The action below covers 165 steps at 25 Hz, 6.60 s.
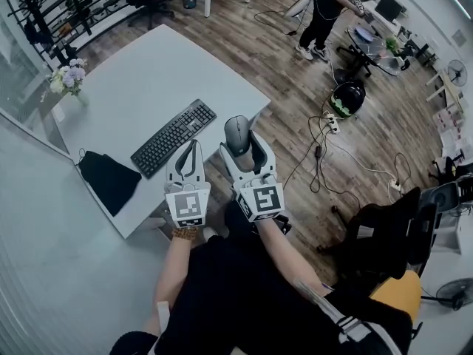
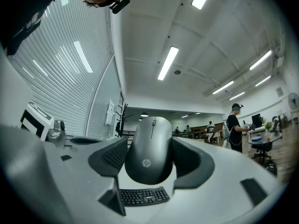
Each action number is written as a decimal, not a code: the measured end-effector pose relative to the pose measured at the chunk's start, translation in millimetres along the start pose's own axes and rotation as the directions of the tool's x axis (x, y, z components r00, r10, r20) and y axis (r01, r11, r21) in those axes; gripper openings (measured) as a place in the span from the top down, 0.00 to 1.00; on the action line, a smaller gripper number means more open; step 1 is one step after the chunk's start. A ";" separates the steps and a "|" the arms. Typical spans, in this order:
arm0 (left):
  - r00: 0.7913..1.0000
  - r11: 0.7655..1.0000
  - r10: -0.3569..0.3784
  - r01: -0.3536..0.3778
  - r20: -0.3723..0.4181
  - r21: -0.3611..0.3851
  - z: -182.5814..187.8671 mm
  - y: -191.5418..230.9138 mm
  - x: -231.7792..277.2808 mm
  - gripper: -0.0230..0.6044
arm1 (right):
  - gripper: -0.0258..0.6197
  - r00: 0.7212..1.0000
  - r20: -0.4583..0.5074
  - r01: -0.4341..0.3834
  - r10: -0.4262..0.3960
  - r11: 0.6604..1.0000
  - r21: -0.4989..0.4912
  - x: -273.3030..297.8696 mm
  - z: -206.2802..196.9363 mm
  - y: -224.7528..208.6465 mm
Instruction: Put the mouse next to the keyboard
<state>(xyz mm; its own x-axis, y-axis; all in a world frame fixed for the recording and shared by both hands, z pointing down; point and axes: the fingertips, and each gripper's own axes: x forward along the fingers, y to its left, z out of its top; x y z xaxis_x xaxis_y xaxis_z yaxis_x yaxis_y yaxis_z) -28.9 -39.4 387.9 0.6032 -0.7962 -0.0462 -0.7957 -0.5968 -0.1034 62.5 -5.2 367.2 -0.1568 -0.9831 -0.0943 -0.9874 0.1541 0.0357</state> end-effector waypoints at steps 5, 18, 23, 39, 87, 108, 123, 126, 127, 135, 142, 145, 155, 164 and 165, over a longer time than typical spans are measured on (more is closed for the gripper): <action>1.000 1.000 -0.011 0.011 -0.001 -0.010 -3.0 -2.0 7.6 0.95 | 0.50 1.000 -0.002 0.013 -0.013 1.000 -0.007 3.4 -0.6 -7.5; 1.000 1.000 -0.027 0.027 -0.001 -0.006 -6.7 7.7 29.2 0.95 | 0.50 1.000 -0.004 0.022 -0.022 1.000 -0.006 26.6 -5.6 -15.2; 1.000 1.000 -0.026 0.026 -0.007 -0.005 -8.1 11.2 35.2 0.95 | 0.50 1.000 -0.011 0.025 -0.025 1.000 -0.005 34.5 -7.6 -19.1; 0.998 0.999 -0.036 0.036 -0.044 -0.013 -27.3 15.7 59.6 0.95 | 0.50 0.999 -0.034 0.014 -0.013 1.000 0.004 63.1 -22.3 -34.1; 0.998 0.998 0.041 -0.043 -0.048 -0.038 -32.1 32.8 154.4 0.95 | 0.50 0.997 -0.063 -0.051 0.053 0.998 0.031 163.4 -53.5 -114.3; 0.995 0.997 0.074 -0.074 -0.074 -0.005 -43.7 43.4 176.1 0.95 | 0.50 0.985 -0.089 -0.148 0.147 0.989 0.000 203.8 -75.6 -133.3; 0.991 0.996 0.087 -0.087 -0.101 0.009 -69.1 36.9 199.5 0.95 | 0.50 0.966 -0.154 -0.214 0.208 0.976 -0.026 237.3 -129.7 -150.4; 0.990 0.995 0.096 -0.095 -0.106 0.017 -77.4 35.2 199.0 0.95 | 0.50 0.962 -0.162 -0.226 0.219 0.974 -0.026 241.4 -145.2 -151.5; 0.989 0.995 0.099 -0.097 -0.108 0.019 -80.5 35.3 199.0 0.95 | 0.50 0.961 -0.166 -0.229 0.222 0.973 -0.024 243.2 -150.3 -151.8; 0.985 0.991 0.128 -0.123 -0.120 0.048 -98.1 45.1 197.2 0.95 | 0.50 0.947 -0.203 -0.255 0.249 0.967 -0.002 256.5 -190.5 -150.9; 0.979 0.989 0.142 -0.134 -0.144 0.059 -108.3 47.8 197.7 0.95 | 0.50 0.930 -0.247 -0.283 0.272 0.959 -0.007 266.5 -217.3 -151.8; 0.977 0.988 0.147 -0.139 -0.153 0.063 -114.2 49.1 196.8 0.94 | 0.50 0.926 -0.261 -0.282 0.272 0.959 -0.005 272.7 -228.3 -153.2; 0.971 0.987 0.152 -0.141 -0.183 0.073 -133.6 58.1 196.4 0.95 | 0.50 0.907 -0.314 -0.290 0.279 0.957 0.011 289.4 -265.4 -146.7; 0.969 0.988 0.146 -0.135 -0.199 0.070 -150.5 62.1 198.1 0.95 | 0.50 0.886 -0.368 -0.294 0.282 0.955 0.024 299.2 -300.6 -148.1; 0.969 0.989 0.145 -0.133 -0.202 0.069 -151.8 61.6 198.8 0.94 | 0.50 0.883 -0.376 -0.291 0.281 0.956 0.030 299.9 -304.3 -149.3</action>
<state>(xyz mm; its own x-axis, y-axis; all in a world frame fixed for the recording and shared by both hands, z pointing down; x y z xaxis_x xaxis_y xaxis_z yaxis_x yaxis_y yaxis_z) 33.7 -249.6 523.1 0.4581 -0.8777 0.1410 -0.8632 -0.4771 -0.1650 169.1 -353.1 636.4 -0.4080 -0.8619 0.3012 -0.8991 0.4367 0.0317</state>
